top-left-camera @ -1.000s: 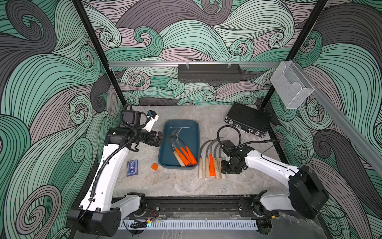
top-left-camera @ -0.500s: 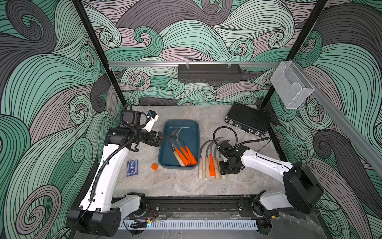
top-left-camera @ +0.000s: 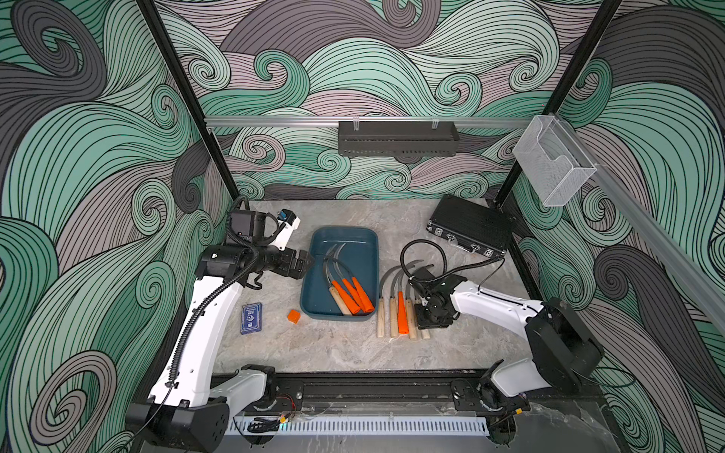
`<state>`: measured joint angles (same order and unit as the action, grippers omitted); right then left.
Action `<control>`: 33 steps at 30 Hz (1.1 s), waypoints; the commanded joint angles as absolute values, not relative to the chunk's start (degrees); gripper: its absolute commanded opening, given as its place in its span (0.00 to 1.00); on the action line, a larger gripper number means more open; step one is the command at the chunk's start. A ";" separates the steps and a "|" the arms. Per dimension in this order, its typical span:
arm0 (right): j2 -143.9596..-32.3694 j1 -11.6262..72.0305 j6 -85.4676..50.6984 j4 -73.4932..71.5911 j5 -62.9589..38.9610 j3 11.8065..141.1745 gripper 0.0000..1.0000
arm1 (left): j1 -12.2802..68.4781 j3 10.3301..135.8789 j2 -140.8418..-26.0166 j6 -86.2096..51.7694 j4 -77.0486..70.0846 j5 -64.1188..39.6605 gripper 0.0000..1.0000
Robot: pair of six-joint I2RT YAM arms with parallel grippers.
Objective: Put small sickles into storage boxes
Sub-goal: Pick up the sickle at the center of the board.
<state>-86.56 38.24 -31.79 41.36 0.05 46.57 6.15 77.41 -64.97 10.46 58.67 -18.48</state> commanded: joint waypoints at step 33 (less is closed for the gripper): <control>-75.55 36.70 -31.69 44.84 2.45 46.40 0.06 | 6.06 80.74 -64.77 9.67 59.50 -19.16 0.99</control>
